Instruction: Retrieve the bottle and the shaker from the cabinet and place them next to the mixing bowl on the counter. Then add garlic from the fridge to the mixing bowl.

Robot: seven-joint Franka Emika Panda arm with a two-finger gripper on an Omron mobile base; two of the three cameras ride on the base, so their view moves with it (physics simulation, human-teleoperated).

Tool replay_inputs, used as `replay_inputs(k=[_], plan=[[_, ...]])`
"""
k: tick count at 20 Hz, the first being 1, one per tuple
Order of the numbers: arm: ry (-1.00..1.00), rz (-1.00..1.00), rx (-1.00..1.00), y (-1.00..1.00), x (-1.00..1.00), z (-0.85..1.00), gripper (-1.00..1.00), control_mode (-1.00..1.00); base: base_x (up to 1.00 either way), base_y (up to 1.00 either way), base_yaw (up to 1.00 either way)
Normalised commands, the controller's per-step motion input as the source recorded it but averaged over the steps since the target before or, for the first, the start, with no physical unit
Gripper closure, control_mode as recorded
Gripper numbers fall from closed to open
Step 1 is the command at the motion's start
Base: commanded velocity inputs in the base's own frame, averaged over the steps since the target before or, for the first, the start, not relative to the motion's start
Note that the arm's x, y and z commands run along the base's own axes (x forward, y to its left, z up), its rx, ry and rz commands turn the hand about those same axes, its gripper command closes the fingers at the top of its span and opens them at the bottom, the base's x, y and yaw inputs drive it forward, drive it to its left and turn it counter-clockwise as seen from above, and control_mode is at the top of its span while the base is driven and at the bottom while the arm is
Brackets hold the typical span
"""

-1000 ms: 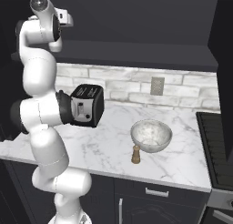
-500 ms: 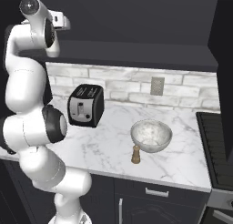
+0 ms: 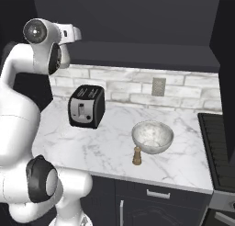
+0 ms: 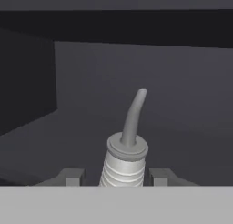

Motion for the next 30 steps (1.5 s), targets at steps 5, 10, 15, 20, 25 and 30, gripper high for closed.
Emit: replay_inputs(k=[5, 10, 15, 20, 25, 30], plan=[[-0.11, 0.07, 0.0, -0.63, -1.0, 0.09, 1.0, -1.0, 0.0, 0.0, 0.0], [-0.12, 0.12, 0.0, -0.51, -0.93, 0.1, 1.0, -1.0, 0.0, 0.0, 0.0], [-0.09, 0.17, 0.0, -0.36, -0.73, 0.01, 1.0, -1.0, 0.0, 0.0, 0.0], [-0.03, 0.18, 0.0, -0.34, -0.66, 0.0, 1.0, -1.0, 0.0, 0.0, 0.0], [0.0, 0.17, 0.0, -0.54, -0.62, 0.0, 1.0, -1.0, 0.0, 0.0, 0.0], [0.0, 0.12, 0.0, -0.45, -0.28, -0.23, 1.0, -1.0, 0.0, 0.0, 0.0]])
